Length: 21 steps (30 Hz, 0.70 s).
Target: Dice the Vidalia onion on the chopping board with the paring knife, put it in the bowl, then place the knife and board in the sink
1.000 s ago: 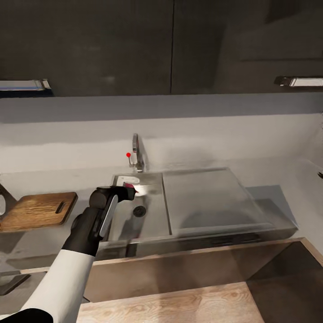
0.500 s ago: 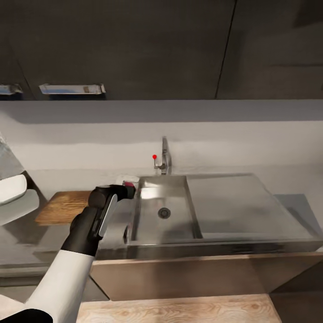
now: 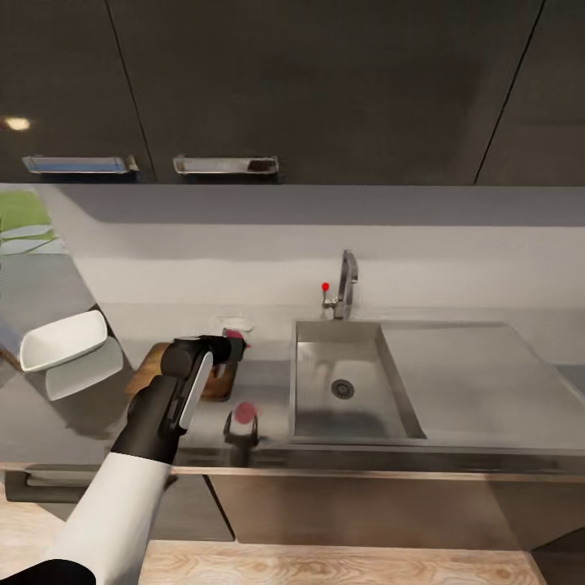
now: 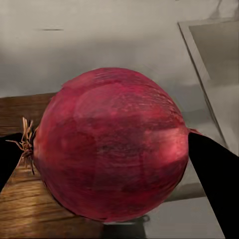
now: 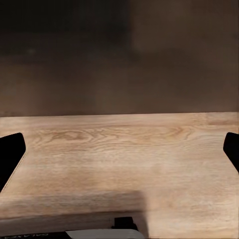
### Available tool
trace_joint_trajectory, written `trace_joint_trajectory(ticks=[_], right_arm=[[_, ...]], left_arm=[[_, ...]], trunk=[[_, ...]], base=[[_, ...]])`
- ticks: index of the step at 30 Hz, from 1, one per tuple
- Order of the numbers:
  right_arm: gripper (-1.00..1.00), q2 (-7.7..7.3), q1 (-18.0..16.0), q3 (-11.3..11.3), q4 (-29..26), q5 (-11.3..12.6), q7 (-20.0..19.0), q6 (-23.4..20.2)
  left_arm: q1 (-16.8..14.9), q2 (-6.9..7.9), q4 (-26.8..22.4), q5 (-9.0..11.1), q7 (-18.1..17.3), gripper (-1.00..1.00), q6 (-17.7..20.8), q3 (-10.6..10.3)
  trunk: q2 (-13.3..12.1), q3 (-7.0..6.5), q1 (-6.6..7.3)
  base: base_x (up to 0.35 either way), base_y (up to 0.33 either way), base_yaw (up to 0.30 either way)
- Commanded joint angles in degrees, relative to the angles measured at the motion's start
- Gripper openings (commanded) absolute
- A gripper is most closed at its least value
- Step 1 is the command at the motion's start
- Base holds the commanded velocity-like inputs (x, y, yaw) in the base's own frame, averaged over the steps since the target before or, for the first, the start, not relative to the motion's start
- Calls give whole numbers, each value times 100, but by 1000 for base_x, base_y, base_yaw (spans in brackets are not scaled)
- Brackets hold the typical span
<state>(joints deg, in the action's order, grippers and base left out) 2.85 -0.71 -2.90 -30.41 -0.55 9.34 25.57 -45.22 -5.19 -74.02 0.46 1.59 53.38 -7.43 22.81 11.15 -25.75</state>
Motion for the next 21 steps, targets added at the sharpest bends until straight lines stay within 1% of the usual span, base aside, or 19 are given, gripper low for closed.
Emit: trace_joint_trajectory(ticks=[1,14,18,21], right_arm=[[100,-3,-3,-27,0,-6,51,9],[100,-3,-2,-28,0,-6,51,9],[100,-2,-5,-34,0,-6,51,9],[100,-1,-5,-35,0,-6,51,9]], left_arm=[[-5,1,-2,4,17,-100,24,-4],[-5,3,39,7,9,-100,26,-4],[-5,7,46,7,8,-100,24,-4],[-5,7,159,7,8,-100,24,-4]], trunk=[[11,11,-3],[11,11,-3],[11,11,-3],[11,11,-3]], base=[[0,301,3],[2,301,0],[104,280,0],[149,196,0]])
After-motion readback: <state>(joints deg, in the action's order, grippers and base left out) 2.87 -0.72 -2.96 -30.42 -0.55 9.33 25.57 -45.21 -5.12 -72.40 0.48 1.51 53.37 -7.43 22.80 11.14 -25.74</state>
